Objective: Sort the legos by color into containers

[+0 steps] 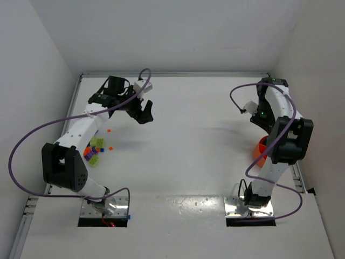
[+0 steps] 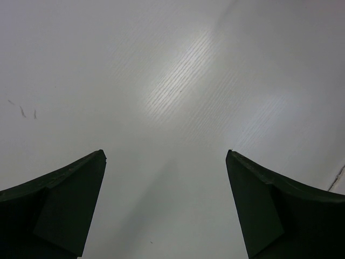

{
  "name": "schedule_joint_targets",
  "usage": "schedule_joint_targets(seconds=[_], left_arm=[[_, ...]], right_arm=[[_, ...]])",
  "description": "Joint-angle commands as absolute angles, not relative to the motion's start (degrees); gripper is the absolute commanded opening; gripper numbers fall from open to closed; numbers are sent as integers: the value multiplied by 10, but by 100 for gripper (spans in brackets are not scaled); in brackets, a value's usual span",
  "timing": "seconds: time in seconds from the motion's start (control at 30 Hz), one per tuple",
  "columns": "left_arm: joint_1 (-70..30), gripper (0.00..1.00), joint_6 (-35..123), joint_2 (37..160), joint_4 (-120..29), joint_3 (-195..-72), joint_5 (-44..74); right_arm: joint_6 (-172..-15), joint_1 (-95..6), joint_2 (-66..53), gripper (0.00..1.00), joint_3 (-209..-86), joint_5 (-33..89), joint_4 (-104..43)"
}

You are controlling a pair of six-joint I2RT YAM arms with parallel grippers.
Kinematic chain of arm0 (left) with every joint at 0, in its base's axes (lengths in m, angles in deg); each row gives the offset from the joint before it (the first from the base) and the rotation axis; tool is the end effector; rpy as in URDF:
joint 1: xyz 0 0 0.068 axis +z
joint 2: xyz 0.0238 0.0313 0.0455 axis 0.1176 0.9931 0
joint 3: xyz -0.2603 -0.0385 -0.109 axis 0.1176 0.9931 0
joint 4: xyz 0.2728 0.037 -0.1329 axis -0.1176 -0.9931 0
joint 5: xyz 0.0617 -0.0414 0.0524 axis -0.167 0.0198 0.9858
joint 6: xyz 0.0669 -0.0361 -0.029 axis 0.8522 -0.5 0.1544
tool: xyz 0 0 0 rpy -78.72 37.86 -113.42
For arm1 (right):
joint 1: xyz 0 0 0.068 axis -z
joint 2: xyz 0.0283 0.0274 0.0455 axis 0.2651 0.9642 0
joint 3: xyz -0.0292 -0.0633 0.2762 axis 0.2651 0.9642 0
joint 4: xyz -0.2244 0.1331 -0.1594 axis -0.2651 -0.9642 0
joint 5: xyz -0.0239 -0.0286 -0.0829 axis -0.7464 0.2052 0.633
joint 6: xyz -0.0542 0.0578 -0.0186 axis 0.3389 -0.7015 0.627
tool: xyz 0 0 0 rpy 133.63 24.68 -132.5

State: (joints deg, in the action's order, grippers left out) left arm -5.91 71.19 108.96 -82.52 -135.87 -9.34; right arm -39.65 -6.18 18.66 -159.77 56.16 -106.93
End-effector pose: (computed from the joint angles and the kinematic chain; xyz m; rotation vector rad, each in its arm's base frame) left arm 0.3722 -0.1227 0.2954 0.8234 2.1492 -0.6453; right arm 0.3723 -0.0850 0.2053 0.9545 -2.7081 0.3917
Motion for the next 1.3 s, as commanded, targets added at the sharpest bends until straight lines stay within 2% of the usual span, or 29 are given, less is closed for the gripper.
schedule_joint_targets(seconds=[0.0,1.03,1.2,1.27], left_arm=[[-56,100,705,1092,-829,-1381,-104],[-45,100,705,1102,-839,-1386,-115],[-45,100,705,1108,-839,-1386,-115],[-45,100,705,1108,-839,-1386,-115]], right_arm=[[-412,-59,182,3,-1613,560,-1109],[-446,-38,245,7,-1619,589,-1109],[-451,-38,251,15,-1619,589,-1109],[-451,-32,256,22,-1626,589,-1109]])
